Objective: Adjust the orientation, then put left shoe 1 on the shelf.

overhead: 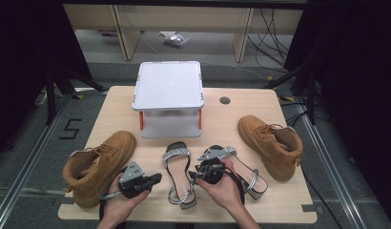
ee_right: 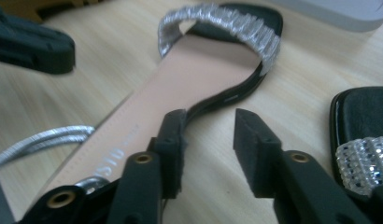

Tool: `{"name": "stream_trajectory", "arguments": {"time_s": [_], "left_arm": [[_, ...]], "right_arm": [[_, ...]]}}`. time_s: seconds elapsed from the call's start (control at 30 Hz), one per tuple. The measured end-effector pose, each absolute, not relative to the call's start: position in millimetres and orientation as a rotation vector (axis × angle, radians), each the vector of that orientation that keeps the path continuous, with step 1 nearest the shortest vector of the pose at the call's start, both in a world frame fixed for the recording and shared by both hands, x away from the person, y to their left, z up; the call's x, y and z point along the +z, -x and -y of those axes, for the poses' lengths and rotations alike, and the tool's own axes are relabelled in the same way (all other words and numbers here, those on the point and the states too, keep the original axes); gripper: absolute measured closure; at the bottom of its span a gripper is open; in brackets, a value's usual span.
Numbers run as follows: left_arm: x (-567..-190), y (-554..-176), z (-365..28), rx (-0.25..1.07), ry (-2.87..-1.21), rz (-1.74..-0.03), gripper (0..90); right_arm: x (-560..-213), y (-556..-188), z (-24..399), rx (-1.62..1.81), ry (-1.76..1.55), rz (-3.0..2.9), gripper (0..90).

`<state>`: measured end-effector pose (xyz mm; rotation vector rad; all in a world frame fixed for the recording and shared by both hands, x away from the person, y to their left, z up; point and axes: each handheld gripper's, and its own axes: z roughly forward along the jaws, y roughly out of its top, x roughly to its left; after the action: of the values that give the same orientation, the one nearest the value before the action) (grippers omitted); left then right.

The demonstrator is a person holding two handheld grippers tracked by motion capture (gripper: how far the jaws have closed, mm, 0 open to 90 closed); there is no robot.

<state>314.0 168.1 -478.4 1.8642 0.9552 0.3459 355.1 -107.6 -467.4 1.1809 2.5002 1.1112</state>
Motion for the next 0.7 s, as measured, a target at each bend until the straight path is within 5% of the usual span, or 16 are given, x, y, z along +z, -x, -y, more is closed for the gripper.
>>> {"name": "stream_trajectory", "arguments": {"time_s": [0.27,0.7], "left_arm": [[-438.7,-337.7,-185.8,0.442,-1.794,-0.933,81.5],[-375.3,-406.0,-198.6,0.545,-1.691,-0.930,71.2]], "right_arm": [[-458.7,-348.8,100.4,1.129,-1.315,-2.477,44.5],[-448.2,-354.1,80.3,1.035,-1.301,-2.547,38.3]]}}
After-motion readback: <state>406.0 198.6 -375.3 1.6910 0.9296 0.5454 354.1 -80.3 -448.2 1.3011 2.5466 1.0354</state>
